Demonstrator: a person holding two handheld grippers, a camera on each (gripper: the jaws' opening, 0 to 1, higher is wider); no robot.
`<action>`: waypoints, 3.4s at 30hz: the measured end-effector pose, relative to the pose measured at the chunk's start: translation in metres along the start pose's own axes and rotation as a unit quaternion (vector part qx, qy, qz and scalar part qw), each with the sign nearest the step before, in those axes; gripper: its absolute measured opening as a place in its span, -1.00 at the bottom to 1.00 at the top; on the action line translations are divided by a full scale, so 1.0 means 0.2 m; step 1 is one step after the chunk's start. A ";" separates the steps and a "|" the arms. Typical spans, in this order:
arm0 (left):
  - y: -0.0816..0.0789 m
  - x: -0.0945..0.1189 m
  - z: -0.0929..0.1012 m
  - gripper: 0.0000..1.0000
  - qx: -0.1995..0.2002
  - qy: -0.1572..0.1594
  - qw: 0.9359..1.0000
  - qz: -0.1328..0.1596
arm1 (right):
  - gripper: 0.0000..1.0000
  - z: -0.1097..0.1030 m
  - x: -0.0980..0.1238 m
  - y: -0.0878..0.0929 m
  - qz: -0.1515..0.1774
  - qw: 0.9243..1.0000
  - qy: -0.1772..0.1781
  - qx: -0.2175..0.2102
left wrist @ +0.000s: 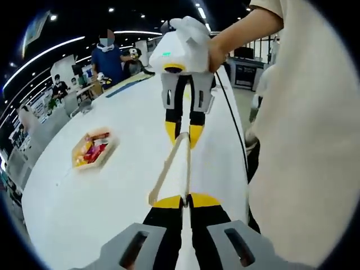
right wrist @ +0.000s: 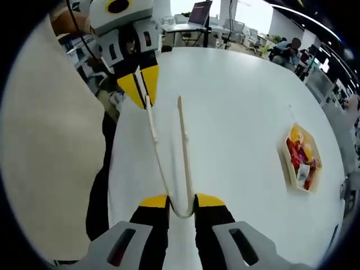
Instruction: Place the target food into the container with the food tongs after gripping and lifting it, then release it inside without dropping or visibly crushing the food.
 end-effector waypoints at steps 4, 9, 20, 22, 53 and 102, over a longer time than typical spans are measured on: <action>0.01 -0.04 -0.03 -0.98 -0.011 -0.001 1.000 -0.013 | -0.68 0.02 -0.01 0.04 -0.005 1.000 0.004 -0.014; 0.03 -0.10 -0.05 -0.98 -0.024 0.002 0.999 -0.025 | -0.68 0.02 -0.02 0.07 -0.009 1.000 0.009 -0.028; 0.08 -0.23 -0.13 -0.97 -0.012 0.004 0.999 -0.047 | -0.68 0.07 -0.11 0.17 -0.025 0.998 0.015 -0.058; 0.09 -0.25 -0.14 -0.97 -0.013 0.004 0.999 -0.052 | -0.68 0.07 -0.13 0.18 -0.027 0.998 0.015 -0.062; 0.23 -0.39 -0.20 -0.95 -0.027 -0.008 0.995 -0.100 | -0.67 0.11 -0.26 0.24 -0.057 0.996 0.014 -0.065; 0.30 -0.43 -0.18 -0.83 0.017 -0.022 0.994 -0.105 | -0.61 0.10 -0.27 0.28 -0.050 0.991 0.001 -0.124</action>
Point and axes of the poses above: the point that each gripper's makers call its tool centre point, and the gripper's own axes: x roughly backward along the fingers, z roughly to its right, y roughly out of its underside, the point moved 3 cm from there along x, roughly backward along the fingers, and after that the axes turned 12 degrees about x, right-handed, at the moved point
